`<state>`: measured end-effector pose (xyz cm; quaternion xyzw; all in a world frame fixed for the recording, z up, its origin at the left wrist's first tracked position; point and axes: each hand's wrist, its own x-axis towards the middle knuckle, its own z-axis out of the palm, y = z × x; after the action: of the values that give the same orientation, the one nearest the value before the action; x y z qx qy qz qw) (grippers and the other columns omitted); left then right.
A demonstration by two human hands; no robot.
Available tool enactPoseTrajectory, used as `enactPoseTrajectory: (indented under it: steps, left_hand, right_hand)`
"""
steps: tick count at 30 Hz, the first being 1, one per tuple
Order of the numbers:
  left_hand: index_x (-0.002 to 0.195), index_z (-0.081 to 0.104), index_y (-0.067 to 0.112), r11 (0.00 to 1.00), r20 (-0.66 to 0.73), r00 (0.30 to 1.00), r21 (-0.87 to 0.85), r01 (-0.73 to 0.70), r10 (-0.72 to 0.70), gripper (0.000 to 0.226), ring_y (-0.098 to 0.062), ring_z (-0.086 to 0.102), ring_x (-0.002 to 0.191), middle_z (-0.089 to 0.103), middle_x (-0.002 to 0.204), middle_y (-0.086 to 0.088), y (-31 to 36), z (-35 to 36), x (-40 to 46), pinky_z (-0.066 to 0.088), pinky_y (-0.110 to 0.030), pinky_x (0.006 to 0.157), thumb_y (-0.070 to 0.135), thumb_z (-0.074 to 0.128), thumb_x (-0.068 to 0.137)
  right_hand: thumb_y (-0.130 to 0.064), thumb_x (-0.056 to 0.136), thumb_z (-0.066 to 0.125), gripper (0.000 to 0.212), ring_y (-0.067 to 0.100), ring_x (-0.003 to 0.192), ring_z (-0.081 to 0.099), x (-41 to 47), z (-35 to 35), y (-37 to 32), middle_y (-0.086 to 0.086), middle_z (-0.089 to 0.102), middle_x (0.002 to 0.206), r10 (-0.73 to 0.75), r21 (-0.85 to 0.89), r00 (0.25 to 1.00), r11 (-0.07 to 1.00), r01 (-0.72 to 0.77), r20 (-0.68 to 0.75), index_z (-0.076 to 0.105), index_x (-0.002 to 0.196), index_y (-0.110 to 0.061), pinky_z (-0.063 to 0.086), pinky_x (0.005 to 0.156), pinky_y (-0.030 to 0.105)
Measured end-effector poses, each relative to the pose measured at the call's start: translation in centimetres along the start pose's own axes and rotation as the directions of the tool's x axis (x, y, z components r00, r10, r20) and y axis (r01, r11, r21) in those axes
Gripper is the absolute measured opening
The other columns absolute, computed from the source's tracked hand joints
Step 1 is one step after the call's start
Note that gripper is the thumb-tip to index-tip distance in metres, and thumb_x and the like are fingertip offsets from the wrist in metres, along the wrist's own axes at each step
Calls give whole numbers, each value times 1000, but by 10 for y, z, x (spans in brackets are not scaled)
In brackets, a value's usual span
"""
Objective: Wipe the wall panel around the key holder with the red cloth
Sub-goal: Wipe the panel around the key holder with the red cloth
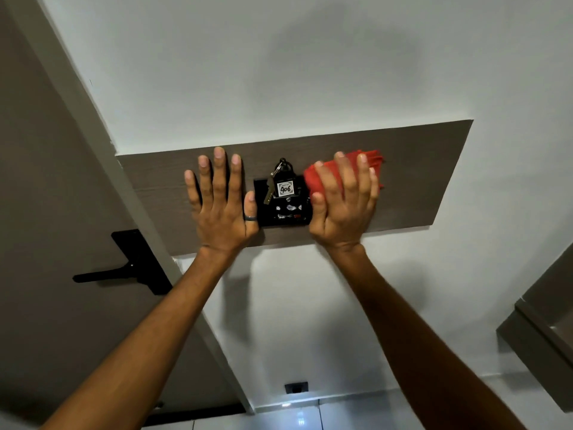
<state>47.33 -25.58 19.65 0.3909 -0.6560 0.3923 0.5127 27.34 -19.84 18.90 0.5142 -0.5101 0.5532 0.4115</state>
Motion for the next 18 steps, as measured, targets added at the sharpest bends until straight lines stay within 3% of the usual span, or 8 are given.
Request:
enactPoseTrajectory:
  steps: [2,3,6,7,10,14,18]
  left_hand:
    - [161,19,12,1000,-3,1000,-2,4,-4,62,-26,2,158,32,161,-19,-1,1,1,5,-50,129,36,33,106]
    - [161,20,12,1000,-4,1000,-1,2,-2,62,-26,2,158,32,161,-19,0,0,0,5,-50,129,36,33,106]
    - [161,20,11,1000,4,1000,2,-1,1,62,-26,2,158,29,163,-17,0,0,-1,4,-50,129,36,33,106]
    - [161,19,12,1000,2,1000,6,-3,3,62,-26,2,158,25,165,-14,0,-1,-1,4,-50,129,36,33,106]
    - [162,16,14,1000,-2,1000,-11,-17,17,62,-25,0,158,16,167,-7,0,0,1,2,-49,129,37,31,106]
    - [162,18,13,1000,7,1000,-11,-6,6,62,-26,2,158,11,169,-7,0,0,-2,4,-50,129,37,32,106]
    - [161,17,13,1000,3,1000,-13,-9,9,62,-25,0,158,5,170,-5,3,-3,3,5,-50,129,36,32,106]
  right_hand:
    - [-41,106,33,48,37,148,38,3,1,-18,11,57,149,192,-23,981,981,-192,-26,62,140,-23,30,124,54]
    - [-41,106,33,49,37,148,38,-1,1,-25,11,58,149,184,-29,983,982,-184,-20,63,140,-23,30,124,54]
    - [-42,105,36,47,36,146,41,-5,-1,-8,9,59,148,-104,-5,994,995,105,34,62,141,-25,32,123,53]
    - [-41,104,37,46,35,147,41,-1,-1,-3,8,59,149,-82,11,996,997,82,21,61,141,-26,31,124,52]
    - [-41,105,35,46,33,152,35,2,6,-26,6,53,154,179,-13,984,984,-179,-23,58,143,-28,25,127,51]
    - [-41,108,33,45,38,149,36,-32,-7,-6,8,47,155,-37,29,997,999,35,70,53,145,-26,27,126,53]
    - [-40,107,32,44,38,147,38,-33,-12,11,7,45,154,-21,-3,997,1000,21,71,50,144,-26,31,122,55]
